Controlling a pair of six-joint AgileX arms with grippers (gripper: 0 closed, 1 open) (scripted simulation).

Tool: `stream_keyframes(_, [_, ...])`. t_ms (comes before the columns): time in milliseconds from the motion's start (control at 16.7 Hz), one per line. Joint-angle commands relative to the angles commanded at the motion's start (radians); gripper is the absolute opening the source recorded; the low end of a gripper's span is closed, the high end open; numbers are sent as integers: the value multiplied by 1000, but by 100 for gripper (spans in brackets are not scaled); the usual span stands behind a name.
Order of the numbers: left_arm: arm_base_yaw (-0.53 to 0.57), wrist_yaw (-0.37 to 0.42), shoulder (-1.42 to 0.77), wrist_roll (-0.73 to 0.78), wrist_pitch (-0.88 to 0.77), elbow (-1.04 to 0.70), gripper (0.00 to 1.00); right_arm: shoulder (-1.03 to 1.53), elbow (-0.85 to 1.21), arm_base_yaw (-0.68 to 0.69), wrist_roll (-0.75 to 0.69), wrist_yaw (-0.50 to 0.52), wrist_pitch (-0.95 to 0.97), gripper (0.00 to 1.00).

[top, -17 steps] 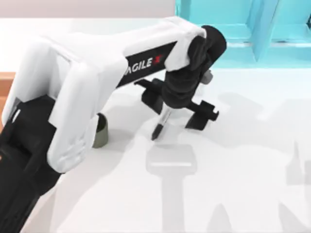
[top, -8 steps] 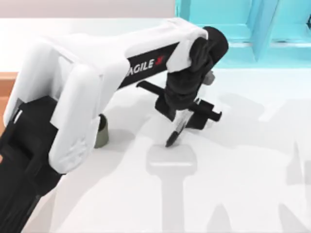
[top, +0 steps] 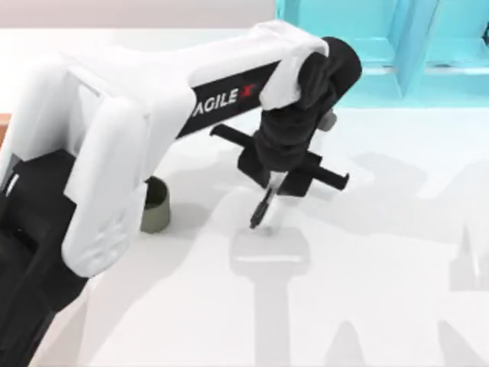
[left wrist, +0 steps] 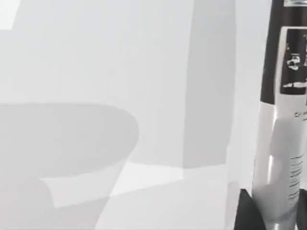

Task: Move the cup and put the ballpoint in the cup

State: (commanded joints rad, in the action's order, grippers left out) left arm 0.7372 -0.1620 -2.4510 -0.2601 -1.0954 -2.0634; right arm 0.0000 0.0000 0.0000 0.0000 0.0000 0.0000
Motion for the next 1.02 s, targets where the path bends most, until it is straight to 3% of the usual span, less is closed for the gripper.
stream_keyframes(540, [131,1,314,-119,-120,211,0,0,0,0,0,0,0,100])
stream_keyframes(1020, [124,4,312,-104,-95,237,0,0,0,0,0,0,0,100])
